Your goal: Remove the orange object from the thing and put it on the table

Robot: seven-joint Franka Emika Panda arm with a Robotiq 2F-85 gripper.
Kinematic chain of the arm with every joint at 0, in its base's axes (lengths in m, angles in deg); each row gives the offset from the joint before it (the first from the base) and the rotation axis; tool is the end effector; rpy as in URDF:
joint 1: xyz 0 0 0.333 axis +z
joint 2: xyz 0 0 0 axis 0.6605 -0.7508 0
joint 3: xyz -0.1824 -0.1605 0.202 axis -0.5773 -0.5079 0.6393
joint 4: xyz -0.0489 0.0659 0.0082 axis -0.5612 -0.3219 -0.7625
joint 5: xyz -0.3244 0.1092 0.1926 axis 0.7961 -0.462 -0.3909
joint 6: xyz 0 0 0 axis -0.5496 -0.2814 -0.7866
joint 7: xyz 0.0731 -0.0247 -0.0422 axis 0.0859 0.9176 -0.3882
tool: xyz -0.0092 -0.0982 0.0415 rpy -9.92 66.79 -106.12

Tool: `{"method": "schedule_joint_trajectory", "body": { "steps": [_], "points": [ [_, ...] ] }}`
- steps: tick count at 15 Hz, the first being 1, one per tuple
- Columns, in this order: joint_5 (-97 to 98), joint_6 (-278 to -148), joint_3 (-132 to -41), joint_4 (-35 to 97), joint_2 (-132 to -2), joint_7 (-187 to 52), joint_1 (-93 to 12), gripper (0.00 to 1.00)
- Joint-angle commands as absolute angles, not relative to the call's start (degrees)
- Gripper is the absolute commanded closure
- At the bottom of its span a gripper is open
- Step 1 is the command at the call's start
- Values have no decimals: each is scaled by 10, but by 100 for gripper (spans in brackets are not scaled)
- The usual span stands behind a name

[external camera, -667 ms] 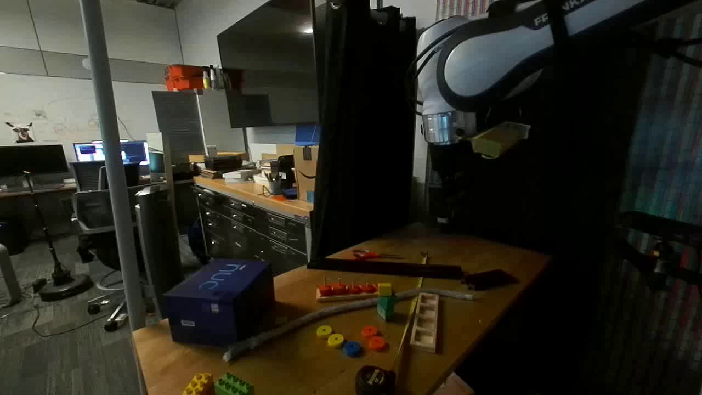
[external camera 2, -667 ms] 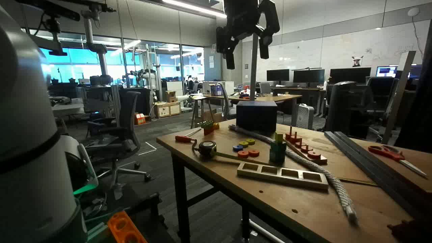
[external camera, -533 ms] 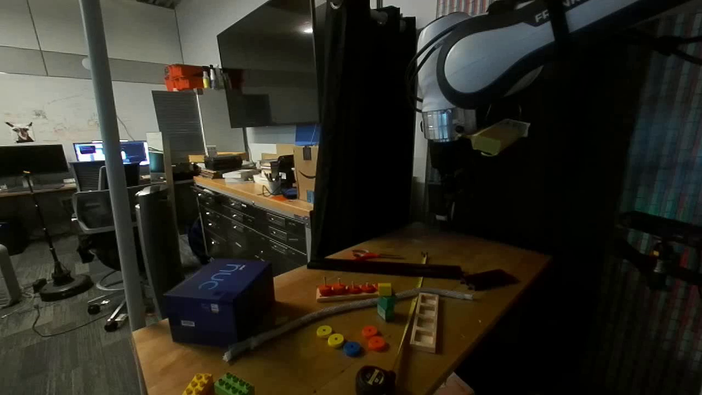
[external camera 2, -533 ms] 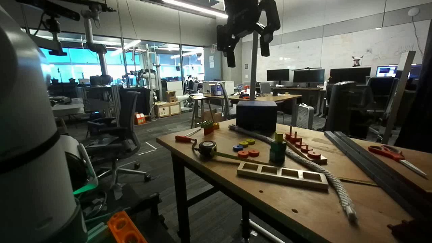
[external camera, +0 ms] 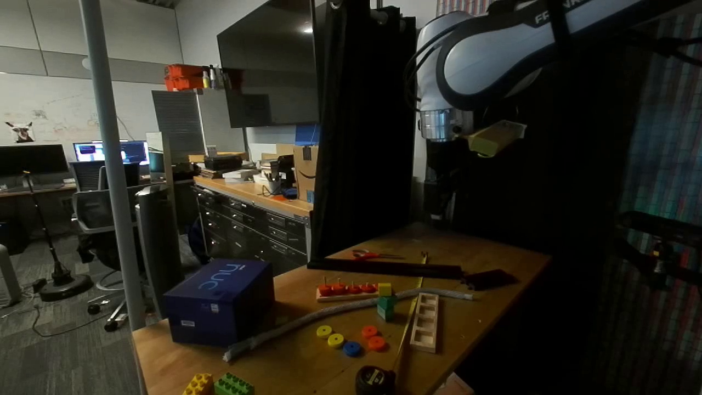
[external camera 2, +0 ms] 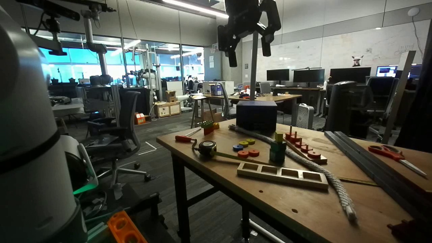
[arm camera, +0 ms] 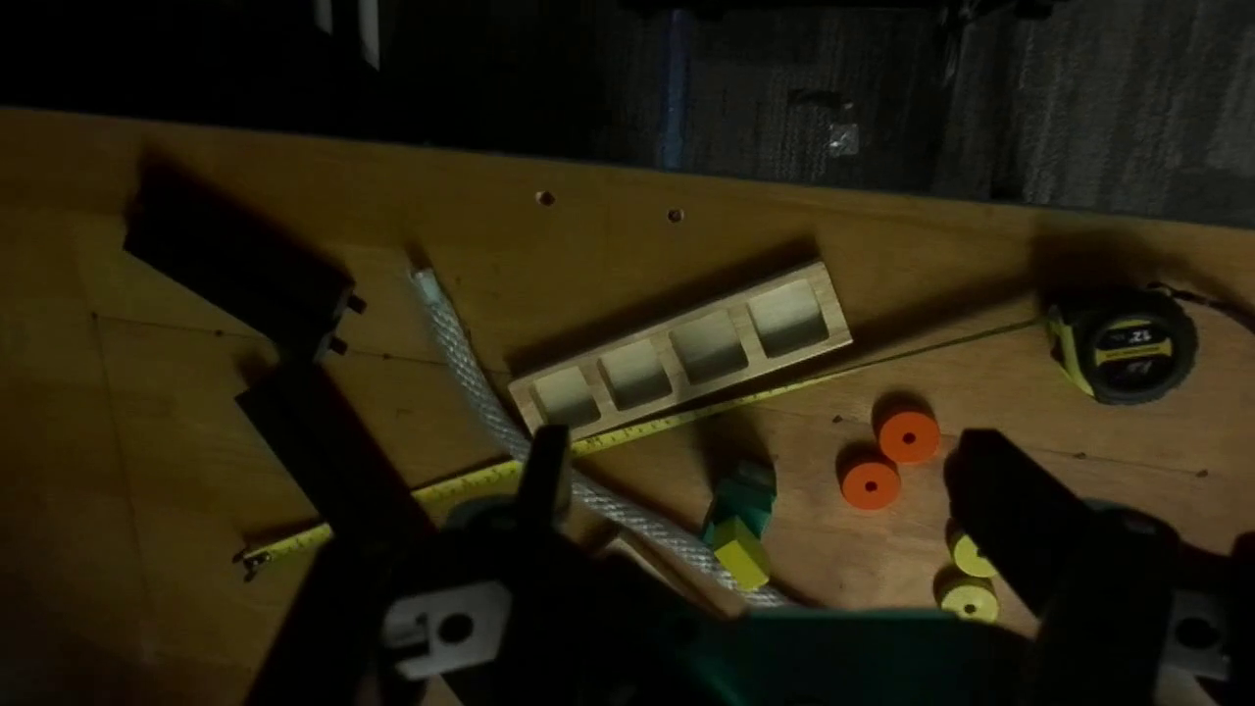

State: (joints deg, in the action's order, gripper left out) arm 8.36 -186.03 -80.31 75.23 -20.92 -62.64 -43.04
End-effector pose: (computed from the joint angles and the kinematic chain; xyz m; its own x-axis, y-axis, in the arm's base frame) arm 0.3971 -0.0092 0.5066 0.9977 0.0671 -0.0033 0.0664 -0.9769 0.2032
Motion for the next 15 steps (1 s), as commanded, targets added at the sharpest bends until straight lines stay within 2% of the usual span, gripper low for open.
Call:
{"method": "schedule_joint_trajectory", "body": {
  "steps": [1, 8, 15],
  "points": [
    [111, -1951, -790, 761, -219, -636, -417, 0],
    [164, -2062, -753, 714, -331, -600, -396, 0],
    [329, -2066, -740, 597, -540, -586, -389, 0]
  ]
}}
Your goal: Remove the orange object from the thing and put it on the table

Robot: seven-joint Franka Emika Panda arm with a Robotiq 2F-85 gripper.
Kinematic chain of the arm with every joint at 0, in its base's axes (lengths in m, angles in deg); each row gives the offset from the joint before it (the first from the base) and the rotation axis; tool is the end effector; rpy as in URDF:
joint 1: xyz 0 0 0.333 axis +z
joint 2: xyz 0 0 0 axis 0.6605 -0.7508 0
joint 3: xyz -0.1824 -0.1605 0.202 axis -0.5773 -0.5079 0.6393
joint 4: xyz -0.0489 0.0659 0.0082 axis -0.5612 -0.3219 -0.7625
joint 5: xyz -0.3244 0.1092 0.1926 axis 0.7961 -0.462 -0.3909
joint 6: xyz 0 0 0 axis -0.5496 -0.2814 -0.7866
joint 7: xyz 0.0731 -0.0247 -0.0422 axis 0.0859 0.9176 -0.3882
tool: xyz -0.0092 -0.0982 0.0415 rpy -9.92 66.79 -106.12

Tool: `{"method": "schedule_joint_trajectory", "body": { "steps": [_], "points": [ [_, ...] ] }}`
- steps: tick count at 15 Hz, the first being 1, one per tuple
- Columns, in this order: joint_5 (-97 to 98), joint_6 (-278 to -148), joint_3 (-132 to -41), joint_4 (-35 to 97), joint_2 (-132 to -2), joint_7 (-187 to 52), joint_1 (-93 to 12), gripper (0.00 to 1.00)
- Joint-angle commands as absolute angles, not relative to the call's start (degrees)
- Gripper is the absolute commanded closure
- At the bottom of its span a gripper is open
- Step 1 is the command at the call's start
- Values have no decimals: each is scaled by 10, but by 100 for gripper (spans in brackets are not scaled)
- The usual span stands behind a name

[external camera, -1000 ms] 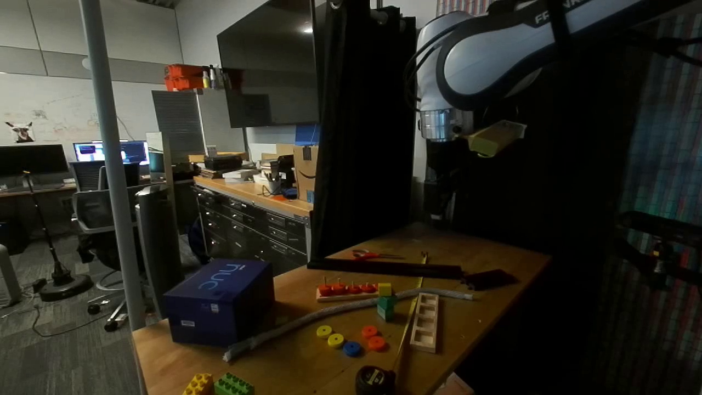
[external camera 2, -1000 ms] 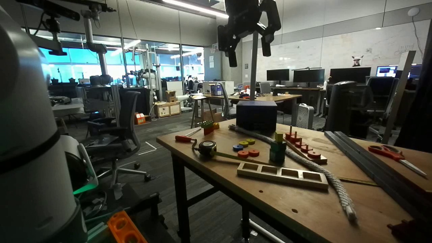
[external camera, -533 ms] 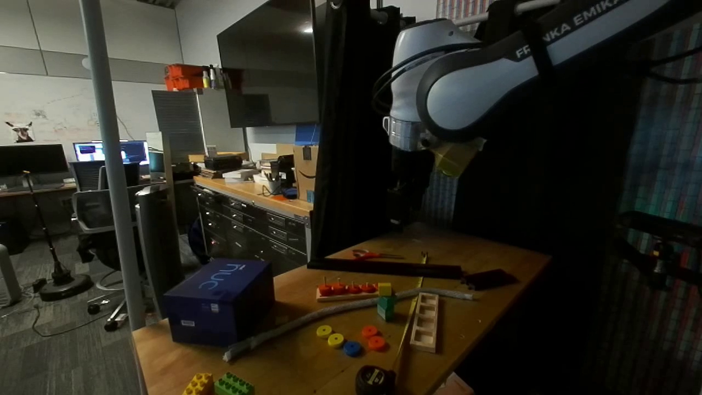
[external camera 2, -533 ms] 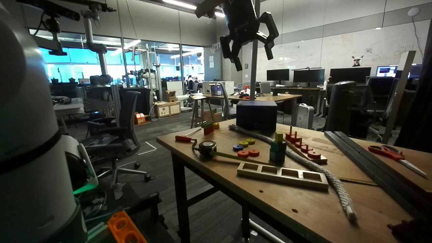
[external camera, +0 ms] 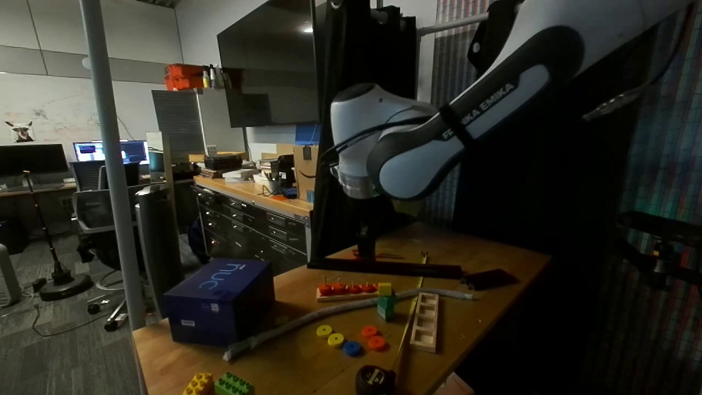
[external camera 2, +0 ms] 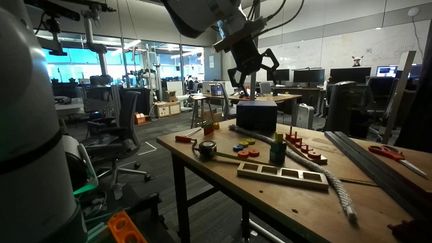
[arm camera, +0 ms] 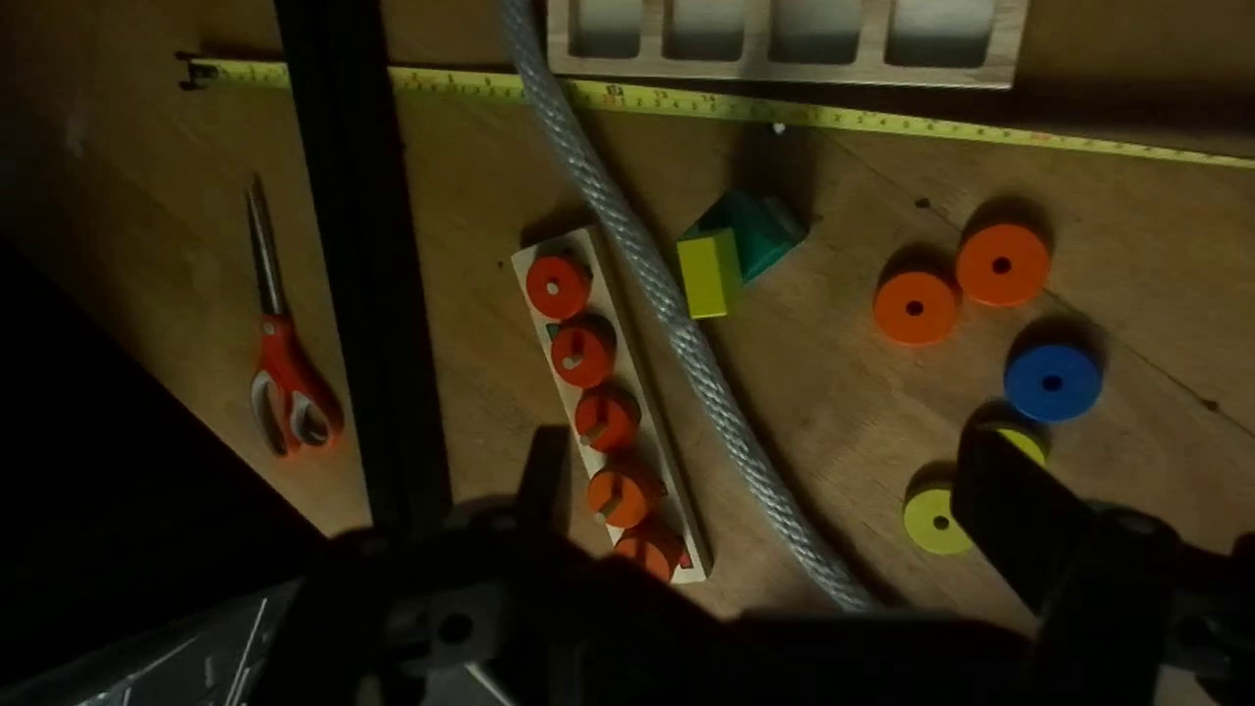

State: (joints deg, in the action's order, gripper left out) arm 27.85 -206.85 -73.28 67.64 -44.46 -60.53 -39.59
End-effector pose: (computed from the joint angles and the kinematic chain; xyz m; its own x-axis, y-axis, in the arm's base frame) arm 0.5084 0.0854 0.4168 0.8515 0.5243 -0.0074 0.4740 -0.7635 0.4386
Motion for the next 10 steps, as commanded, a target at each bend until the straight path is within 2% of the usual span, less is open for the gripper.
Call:
{"method": "schedule_joint_trajectory", "body": {
  "steps": [1, 10],
  "points": [
    [339, -2065, -747, 573, -573, -572, -386, 0],
    [255, -2068, -772, 378, -748, -384, -397, 0]
  ]
}}
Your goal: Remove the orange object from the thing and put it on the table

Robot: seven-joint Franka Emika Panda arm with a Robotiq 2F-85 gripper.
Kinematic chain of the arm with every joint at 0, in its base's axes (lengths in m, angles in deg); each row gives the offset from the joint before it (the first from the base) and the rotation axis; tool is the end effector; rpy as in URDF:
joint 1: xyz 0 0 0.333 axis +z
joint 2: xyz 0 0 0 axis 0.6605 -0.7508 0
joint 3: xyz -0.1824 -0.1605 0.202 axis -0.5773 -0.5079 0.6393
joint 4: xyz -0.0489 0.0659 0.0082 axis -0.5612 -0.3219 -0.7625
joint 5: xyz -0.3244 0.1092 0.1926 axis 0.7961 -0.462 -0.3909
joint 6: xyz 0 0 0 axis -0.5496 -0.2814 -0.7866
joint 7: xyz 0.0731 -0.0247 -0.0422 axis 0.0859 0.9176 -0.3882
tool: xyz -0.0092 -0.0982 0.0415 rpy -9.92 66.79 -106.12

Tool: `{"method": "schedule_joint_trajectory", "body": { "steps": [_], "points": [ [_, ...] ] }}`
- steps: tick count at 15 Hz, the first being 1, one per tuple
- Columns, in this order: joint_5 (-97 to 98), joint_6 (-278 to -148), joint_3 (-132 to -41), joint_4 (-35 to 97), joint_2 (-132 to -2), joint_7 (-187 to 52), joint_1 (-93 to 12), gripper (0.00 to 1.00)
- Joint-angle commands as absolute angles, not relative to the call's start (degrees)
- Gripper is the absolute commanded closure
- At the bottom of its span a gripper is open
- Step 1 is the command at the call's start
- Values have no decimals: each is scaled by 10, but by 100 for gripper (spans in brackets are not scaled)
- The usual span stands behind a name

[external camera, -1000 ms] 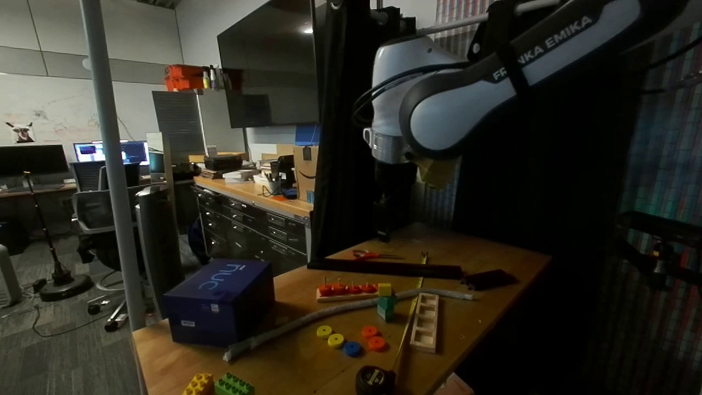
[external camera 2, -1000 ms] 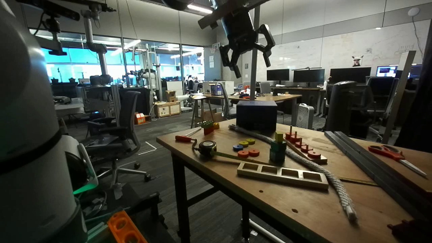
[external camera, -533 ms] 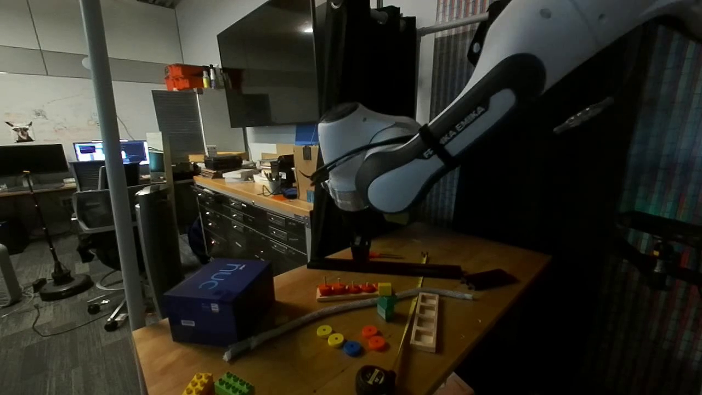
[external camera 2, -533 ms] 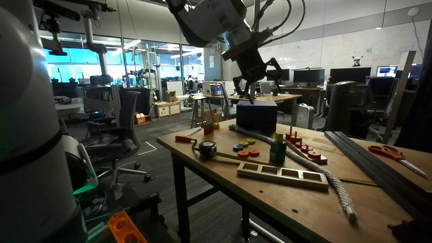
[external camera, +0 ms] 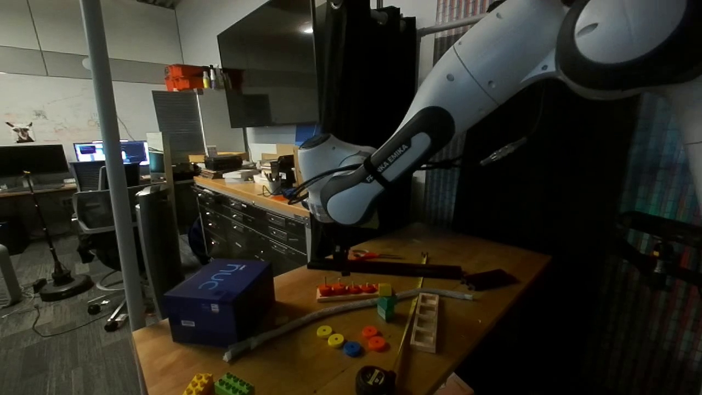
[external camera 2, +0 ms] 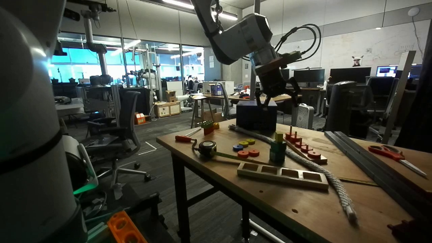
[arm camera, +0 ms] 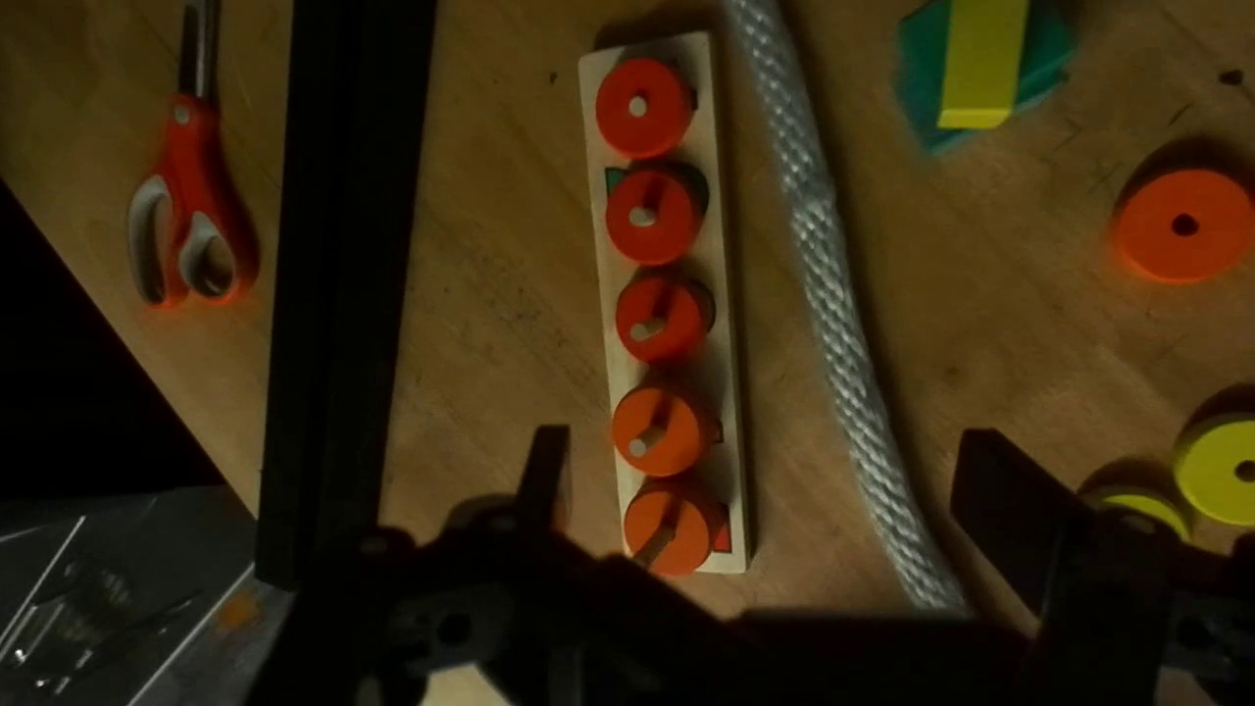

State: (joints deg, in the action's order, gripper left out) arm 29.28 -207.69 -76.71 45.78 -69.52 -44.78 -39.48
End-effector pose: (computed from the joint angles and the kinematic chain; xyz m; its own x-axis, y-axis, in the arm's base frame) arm 0.6313 0.0675 0.3420 0.7142 0.6860 -0.1389 0.6795 -0.6320 0.3726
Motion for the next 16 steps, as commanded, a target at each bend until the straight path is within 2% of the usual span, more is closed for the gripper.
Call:
{"method": "schedule_joint_trajectory", "body": {
  "steps": [1, 16],
  "points": [
    [236, -2066, -772, 358, -764, -361, -401, 0],
    [-3, -1911, -753, 114, -938, -163, -479, 0]
  ]
}}
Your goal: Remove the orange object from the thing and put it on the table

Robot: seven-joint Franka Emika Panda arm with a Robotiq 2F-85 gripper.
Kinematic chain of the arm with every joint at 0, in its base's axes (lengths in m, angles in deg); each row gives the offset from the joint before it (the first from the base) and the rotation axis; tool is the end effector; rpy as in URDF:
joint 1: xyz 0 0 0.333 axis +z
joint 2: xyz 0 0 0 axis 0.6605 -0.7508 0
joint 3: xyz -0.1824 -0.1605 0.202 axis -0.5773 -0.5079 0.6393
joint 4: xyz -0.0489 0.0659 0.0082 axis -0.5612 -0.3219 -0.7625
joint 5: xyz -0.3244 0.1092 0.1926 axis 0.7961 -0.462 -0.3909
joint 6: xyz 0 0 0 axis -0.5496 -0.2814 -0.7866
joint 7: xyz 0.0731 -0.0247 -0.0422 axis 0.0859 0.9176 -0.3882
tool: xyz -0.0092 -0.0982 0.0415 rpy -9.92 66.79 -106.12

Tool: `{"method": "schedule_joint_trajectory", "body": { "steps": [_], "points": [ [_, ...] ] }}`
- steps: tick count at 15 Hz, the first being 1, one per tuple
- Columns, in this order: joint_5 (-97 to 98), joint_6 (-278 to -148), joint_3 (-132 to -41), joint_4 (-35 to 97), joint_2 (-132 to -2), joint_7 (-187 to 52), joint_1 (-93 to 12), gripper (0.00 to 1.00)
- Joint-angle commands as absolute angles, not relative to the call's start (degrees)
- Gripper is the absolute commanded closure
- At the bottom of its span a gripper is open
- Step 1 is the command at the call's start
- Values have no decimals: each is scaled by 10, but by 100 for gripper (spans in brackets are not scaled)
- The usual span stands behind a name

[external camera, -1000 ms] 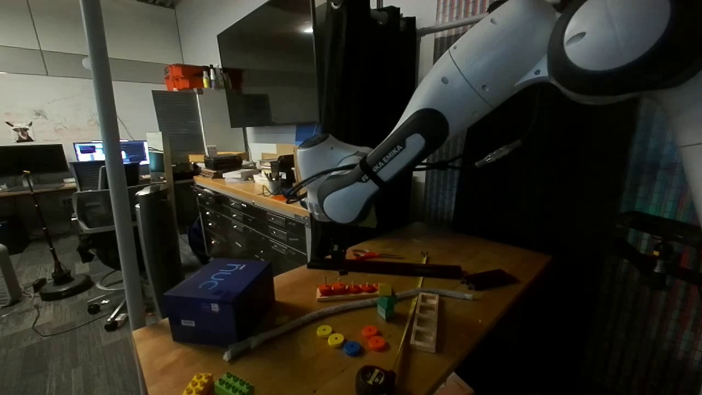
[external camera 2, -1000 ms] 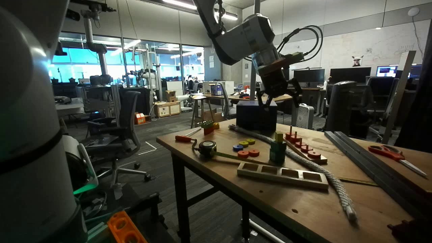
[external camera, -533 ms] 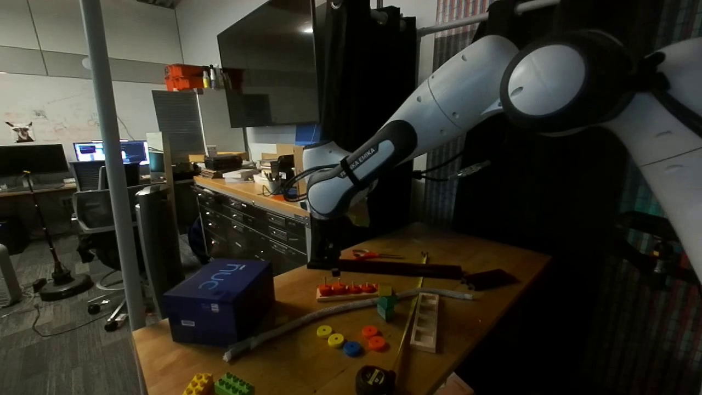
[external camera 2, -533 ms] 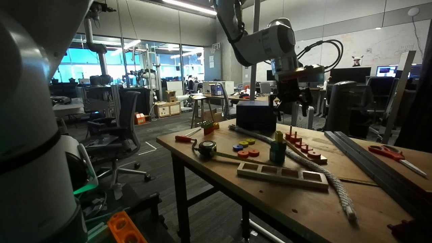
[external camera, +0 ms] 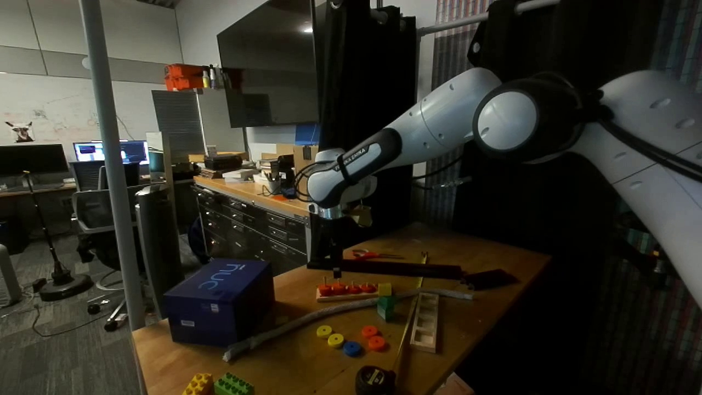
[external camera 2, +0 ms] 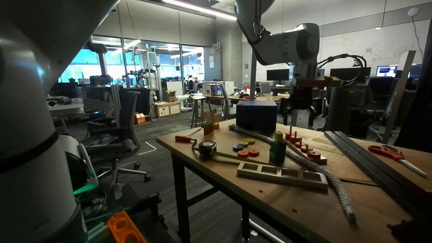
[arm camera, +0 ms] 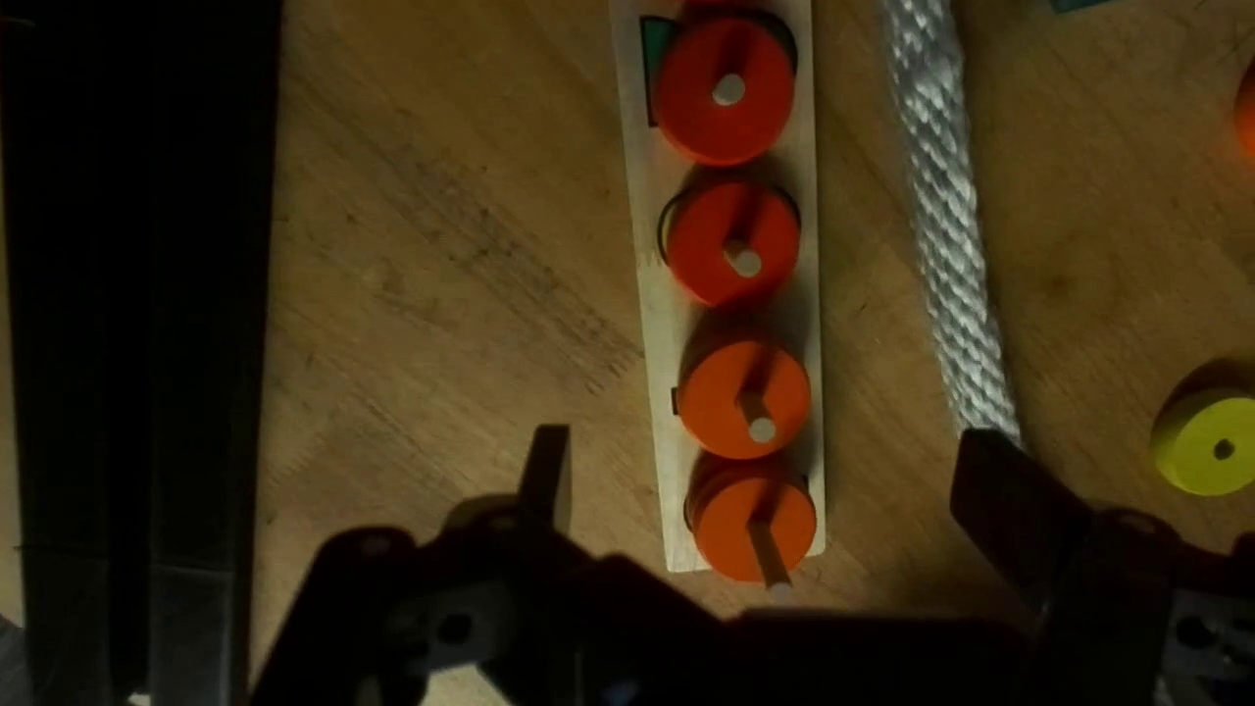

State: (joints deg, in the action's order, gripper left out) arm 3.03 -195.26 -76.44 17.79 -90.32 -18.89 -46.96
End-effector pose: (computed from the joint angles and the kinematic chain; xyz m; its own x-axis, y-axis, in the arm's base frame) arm 0.7247 -0.0145 0.2958 0.6958 0.7170 -0.0418 0.7172 -0.6967 -0.0132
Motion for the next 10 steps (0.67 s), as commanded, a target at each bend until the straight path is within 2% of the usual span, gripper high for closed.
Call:
{"method": "schedule_joint_trajectory", "body": {
  "steps": [1, 10],
  "points": [
    [-10, -1904, -753, 105, -944, -160, -480, 0],
    [-23, -1877, -757, 64, -986, -155, -477, 0]
  ]
}}
